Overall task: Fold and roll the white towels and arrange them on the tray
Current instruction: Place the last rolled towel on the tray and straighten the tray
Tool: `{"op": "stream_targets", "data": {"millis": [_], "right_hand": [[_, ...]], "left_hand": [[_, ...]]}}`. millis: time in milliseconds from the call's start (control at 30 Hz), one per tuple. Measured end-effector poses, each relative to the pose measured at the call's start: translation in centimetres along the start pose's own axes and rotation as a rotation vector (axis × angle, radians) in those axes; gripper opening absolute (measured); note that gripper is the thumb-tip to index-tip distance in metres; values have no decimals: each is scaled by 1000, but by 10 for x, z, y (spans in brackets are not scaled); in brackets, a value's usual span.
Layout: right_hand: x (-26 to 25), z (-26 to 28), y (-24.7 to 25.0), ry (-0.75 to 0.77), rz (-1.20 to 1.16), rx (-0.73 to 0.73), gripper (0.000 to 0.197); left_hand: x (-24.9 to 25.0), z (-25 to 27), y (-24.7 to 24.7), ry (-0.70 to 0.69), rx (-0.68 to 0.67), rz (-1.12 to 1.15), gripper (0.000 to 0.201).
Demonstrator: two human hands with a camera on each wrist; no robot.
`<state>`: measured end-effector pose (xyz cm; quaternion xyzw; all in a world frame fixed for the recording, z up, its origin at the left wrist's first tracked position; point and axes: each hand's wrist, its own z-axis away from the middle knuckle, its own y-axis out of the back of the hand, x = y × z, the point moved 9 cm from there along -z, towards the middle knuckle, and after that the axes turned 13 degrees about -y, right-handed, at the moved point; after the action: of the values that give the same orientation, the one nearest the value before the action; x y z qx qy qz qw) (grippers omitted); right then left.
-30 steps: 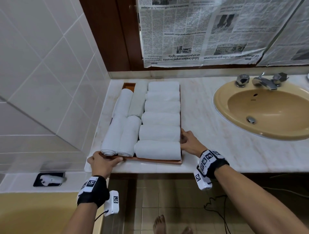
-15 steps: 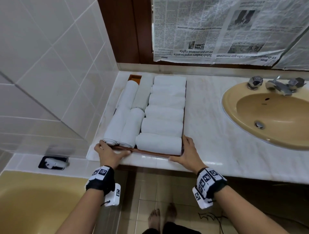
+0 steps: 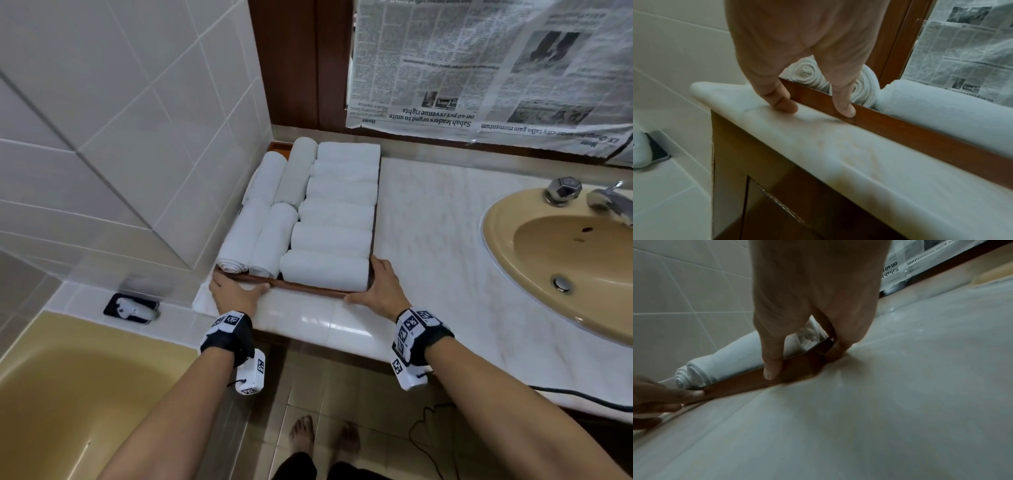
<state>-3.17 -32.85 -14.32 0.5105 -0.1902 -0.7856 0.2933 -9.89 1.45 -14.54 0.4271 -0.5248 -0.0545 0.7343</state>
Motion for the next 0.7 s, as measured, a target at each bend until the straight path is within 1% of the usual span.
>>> {"op": "stream_targets", "data": {"millis": [100, 167, 333, 467, 567, 700], "right_hand": [[-4, -6, -7, -3, -20, 1, 115], [-5, -8, -10, -1, -36, 5, 117], [-9, -13, -15, -6, -52, 17, 119], [-8, -15, -16, -3, -60, 21, 118], [-8, -15, -16, -4, -61, 28, 118], [-7, -14, -18, -10, -72, 26, 118]], "left_hand": [[1, -2, -1, 52, 11, 1, 104], [2, -5, -3, 55, -7, 1, 99], [19, 11, -26, -20, -97, -61, 120], [32, 31, -47, -29, -136, -148, 132], [42, 42, -59, -51, -145, -243, 138], [51, 47, -64, -73, -121, -308, 137]]}}
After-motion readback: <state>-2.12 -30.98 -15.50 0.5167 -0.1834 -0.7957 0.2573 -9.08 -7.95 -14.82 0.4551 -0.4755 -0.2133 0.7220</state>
